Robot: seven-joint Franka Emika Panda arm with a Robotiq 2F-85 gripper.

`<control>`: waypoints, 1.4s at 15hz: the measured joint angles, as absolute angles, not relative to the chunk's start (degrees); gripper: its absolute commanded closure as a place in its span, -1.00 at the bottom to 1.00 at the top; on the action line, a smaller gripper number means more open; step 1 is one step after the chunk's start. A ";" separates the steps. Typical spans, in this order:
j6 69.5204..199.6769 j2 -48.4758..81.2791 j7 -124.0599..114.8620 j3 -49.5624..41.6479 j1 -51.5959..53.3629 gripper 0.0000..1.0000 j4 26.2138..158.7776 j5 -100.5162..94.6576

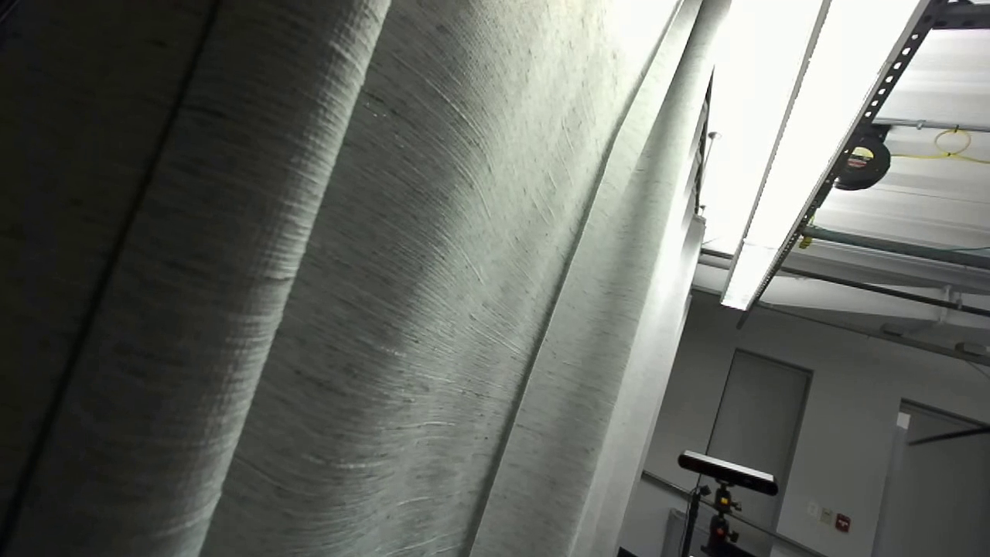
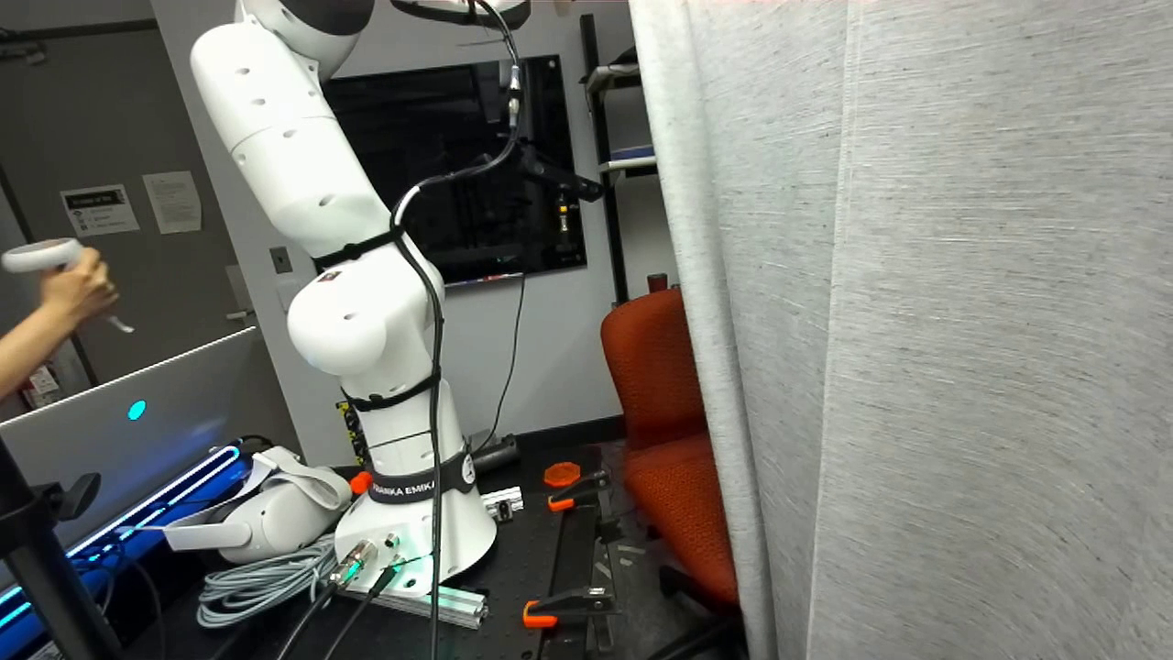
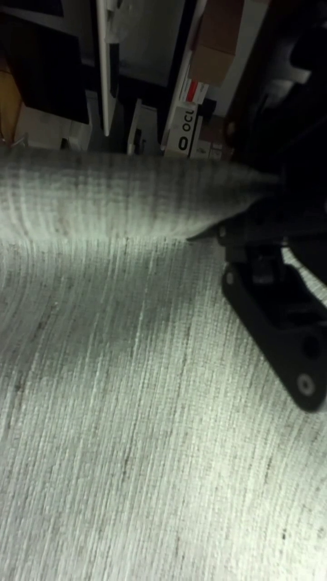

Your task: Draw the curtain

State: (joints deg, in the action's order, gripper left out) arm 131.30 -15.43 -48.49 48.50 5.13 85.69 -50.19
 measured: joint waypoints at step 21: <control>135.45 -13.55 -34.82 42.16 9.74 0.98 83.43 -37.12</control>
